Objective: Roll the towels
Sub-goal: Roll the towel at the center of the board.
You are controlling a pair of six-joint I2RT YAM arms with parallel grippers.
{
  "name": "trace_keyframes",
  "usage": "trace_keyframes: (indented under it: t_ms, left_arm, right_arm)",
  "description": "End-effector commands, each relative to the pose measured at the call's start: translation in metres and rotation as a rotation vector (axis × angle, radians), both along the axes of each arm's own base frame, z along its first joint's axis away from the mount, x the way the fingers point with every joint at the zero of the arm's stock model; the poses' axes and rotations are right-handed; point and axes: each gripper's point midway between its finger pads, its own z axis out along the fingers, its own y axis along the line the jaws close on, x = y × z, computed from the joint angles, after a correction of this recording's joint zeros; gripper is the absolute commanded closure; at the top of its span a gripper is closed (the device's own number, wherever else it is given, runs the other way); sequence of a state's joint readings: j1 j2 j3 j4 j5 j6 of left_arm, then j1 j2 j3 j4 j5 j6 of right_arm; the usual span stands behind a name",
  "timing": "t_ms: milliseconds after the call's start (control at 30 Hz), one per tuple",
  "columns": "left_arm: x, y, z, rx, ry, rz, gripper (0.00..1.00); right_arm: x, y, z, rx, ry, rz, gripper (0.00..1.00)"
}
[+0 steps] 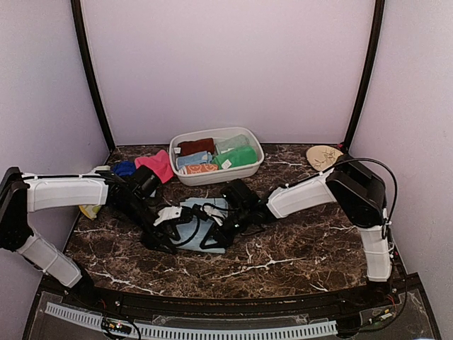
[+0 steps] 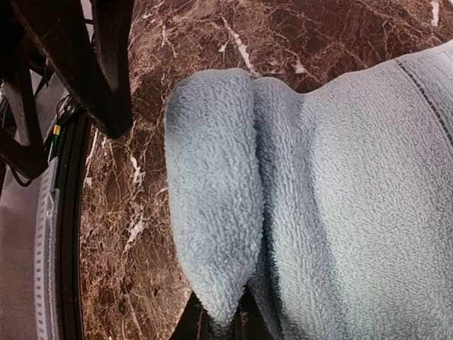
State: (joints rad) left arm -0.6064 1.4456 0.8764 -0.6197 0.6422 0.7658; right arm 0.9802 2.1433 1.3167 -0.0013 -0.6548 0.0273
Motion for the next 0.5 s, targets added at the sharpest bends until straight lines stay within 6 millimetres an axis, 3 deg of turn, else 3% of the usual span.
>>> trace_keyframes:
  t_ms: [0, 167, 333, 400, 467]
  left_arm:
    - [0.020, -0.014, -0.004, -0.001, -0.154, -0.013, 0.43]
    - [0.033, -0.026, -0.015, 0.026, -0.245, -0.033, 0.44]
    - [0.032, -0.027, -0.032, 0.070, -0.217, -0.052, 0.51]
    - [0.032, -0.026, -0.039, 0.089, -0.205, -0.052, 0.58]
    - [0.032, -0.026, -0.045, 0.099, -0.191, -0.046, 0.71]
  right_arm:
    - [-0.013, -0.010, -0.017, -0.076, 0.181, -0.016, 1.00]
    - [-0.013, -0.010, -0.024, -0.102, 0.259, -0.036, 1.00]
    - [-0.012, -0.013, -0.025, -0.096, 0.310, -0.066, 1.00]
    - [-0.011, -0.013, -0.025, -0.092, 0.320, -0.079, 1.00]
    - [-0.009, -0.013, -0.025, -0.086, 0.320, -0.085, 1.00]
